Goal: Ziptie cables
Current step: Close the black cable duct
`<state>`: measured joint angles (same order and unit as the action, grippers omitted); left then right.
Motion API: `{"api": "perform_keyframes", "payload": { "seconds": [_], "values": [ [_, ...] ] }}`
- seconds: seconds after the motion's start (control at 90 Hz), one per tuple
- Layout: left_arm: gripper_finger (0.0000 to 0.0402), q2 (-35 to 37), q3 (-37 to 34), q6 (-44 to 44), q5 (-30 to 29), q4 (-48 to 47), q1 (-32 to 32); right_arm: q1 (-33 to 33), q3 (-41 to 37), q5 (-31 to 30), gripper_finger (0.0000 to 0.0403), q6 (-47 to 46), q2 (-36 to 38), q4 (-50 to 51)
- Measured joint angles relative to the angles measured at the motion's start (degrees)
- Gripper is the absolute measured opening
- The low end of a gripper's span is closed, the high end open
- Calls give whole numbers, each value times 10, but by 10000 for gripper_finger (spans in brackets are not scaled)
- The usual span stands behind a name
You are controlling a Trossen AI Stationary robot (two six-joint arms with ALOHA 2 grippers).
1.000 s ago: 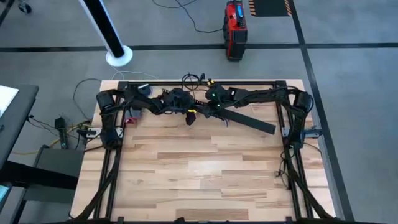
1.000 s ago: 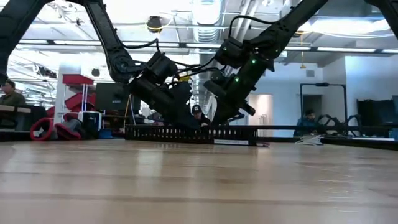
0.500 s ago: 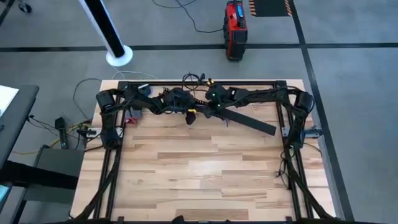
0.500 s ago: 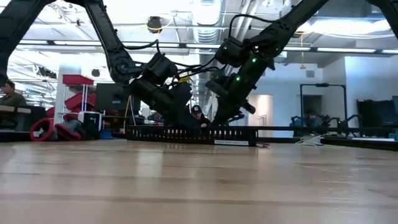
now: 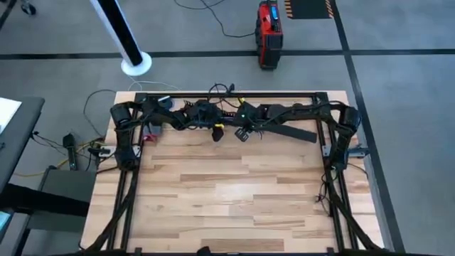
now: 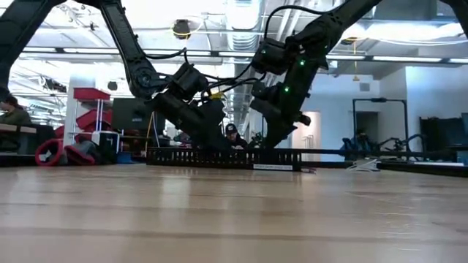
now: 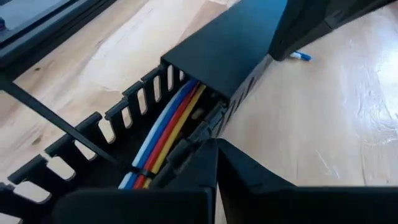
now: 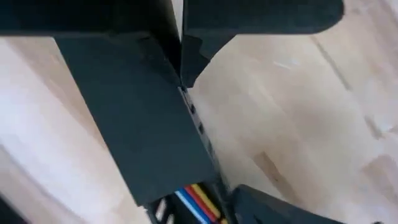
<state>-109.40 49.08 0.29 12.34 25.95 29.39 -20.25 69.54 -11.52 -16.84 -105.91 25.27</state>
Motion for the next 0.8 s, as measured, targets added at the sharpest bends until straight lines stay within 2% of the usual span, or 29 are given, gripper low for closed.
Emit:
{"api": "perform_keyframes", "payload": {
  "seconds": [0.156,0.322,0.478,0.8],
  "values": [
    [0,-3,-3,-8,1,-25,0,-5,0,-10,0,3,1,2],
    [0,-2,-3,-7,3,-30,7,-5,1,-13,0,4,33,-5],
    [0,-2,-3,-6,3,-28,9,-20,1,-38,0,6,43,1],
    [0,-1,-2,-4,2,-26,9,-38,-1,-21,0,9,-17,-32]
  ]
}}
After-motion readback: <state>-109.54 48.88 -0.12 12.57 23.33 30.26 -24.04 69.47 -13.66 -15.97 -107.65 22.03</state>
